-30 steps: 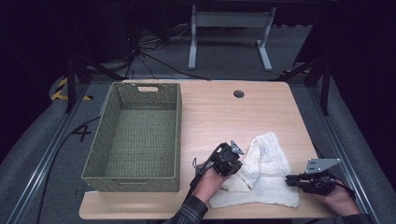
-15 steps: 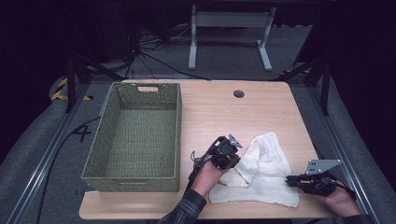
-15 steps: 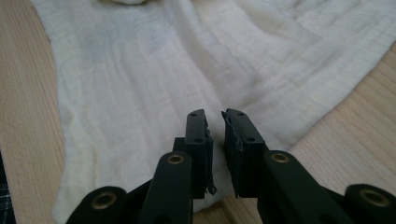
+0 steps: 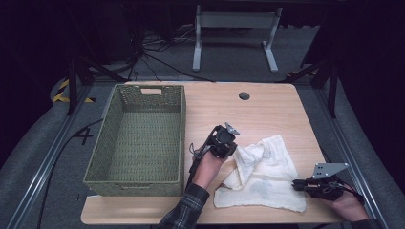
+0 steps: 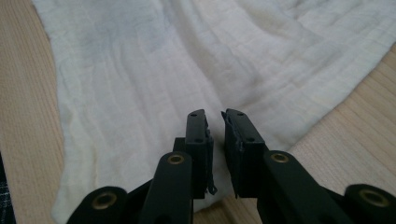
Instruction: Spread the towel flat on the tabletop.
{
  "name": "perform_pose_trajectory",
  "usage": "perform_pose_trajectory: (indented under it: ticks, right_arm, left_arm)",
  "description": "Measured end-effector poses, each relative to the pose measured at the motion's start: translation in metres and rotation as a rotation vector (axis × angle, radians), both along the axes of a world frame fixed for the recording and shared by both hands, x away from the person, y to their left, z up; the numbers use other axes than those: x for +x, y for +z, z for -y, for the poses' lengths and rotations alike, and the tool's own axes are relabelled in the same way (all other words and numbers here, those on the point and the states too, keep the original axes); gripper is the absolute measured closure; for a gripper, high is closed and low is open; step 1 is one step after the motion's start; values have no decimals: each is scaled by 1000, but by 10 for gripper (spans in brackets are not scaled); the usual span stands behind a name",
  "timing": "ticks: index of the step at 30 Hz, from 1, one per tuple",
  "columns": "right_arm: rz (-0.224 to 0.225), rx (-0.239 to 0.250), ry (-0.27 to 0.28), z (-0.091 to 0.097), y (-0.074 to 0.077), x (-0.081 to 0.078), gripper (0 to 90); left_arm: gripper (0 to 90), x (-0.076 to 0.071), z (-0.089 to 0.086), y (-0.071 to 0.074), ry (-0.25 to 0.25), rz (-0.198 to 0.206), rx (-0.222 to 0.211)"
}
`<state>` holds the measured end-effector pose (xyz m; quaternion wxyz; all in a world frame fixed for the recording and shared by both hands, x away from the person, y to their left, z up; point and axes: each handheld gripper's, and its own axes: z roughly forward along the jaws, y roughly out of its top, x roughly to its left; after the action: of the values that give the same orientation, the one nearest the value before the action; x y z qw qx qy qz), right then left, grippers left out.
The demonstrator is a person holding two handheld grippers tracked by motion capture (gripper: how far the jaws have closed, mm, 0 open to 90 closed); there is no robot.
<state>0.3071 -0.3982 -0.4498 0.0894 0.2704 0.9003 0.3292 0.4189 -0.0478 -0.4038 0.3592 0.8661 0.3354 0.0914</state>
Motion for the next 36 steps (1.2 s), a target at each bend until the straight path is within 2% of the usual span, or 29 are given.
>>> perform_pose_trajectory:
  ticks: [1,3,5,7,10,12,14,18,20,23,28,32,36]
  right_arm:
    - [-2,-1,0,0,0,0,806]
    - [-3,-3,0,0,0,1,816]
    - [-3,-4,5,0,0,0,836]
    - [-4,-7,7,-1,1,0,864]
    - [13,1,3,-2,4,3,882]
    - [29,18,-13,-4,9,11,889]
    - [38,27,-20,-7,11,22,892]
    - [61,20,-38,-18,13,47,895]
    - [81,22,-66,-24,15,67,896]
    - [94,11,-124,-25,16,93,897]
    - [91,6,-197,-21,10,127,897]
    - [68,-15,-218,-19,4,141,898]
    - [71,-38,-234,-17,2,145,899]
  left_arm:
    - [862,3,-1,1,9,7,3]
    - [862,13,-2,2,35,-5,-2]
    - [863,23,-2,2,56,1,13]
    - [863,32,-4,1,81,-4,33]
    - [863,44,-9,-4,103,-16,30]
    - [863,50,-11,-8,113,-29,39]
    - [863,55,-12,-12,121,-37,30]
    - [863,62,-12,-18,125,-39,32]
    - [863,64,-11,-20,126,-35,44]
    - [863,66,-9,-24,129,-40,40]
    - [864,67,-9,-27,125,-49,34]
    - [864,66,-8,-28,126,-48,34]
    - [865,66,-7,-31,125,-48,44]
